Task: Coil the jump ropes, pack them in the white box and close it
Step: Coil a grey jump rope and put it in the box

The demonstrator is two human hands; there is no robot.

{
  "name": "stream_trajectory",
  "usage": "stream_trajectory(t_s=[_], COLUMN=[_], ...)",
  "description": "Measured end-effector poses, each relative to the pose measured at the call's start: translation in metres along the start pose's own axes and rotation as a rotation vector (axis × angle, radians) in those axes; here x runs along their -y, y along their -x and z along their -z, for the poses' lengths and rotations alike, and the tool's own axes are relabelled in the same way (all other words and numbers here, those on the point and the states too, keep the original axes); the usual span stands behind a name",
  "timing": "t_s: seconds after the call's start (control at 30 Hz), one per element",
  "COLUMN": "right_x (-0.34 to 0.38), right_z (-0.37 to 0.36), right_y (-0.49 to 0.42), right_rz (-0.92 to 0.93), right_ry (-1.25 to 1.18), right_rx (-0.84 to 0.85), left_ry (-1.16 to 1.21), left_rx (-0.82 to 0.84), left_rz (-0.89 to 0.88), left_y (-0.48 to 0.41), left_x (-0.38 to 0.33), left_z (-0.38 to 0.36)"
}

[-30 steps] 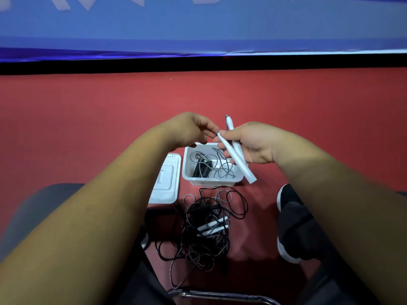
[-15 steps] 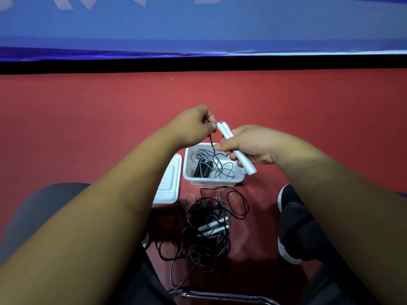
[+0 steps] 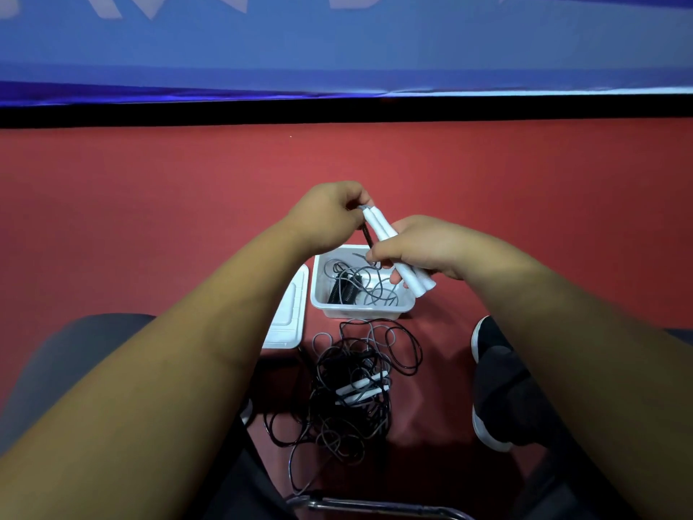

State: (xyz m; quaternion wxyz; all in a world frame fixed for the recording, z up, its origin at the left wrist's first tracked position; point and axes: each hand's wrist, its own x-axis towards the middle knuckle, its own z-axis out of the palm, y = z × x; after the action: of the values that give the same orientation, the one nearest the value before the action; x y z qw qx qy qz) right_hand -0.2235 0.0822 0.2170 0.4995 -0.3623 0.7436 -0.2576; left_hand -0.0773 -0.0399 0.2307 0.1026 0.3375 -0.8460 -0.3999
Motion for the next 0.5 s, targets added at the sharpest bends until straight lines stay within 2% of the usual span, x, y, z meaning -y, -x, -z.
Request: stream_trajectory(t_s=[0.13,0.3,0.37,0.5], right_x=[-0.001,0.002,0.004,0.005], right_z=[0.0,0.003,0.006,0.007], right_y=[-0.003,0.0,-0.001,-0.003], right_rz=[0.064,0.212,0.238,0.209], right_ry=[0.152,0.169,0.15,-0.033], right_rx=[-0.18,-0.363,-0.383,-0.292], left_ry=[0.12,0.489,0.637,0.797], left_rx=[-0.081,-0.075,-0.062,-0.006], left_rz=[0.074,0.225,0.269,0.304], left_y=[-0.003,-0.007,-0.006,-0.004], left_x=[-0.002,-0.005,-0.008,-0.012], left_z=[0.004,0.011,0.017,0.027])
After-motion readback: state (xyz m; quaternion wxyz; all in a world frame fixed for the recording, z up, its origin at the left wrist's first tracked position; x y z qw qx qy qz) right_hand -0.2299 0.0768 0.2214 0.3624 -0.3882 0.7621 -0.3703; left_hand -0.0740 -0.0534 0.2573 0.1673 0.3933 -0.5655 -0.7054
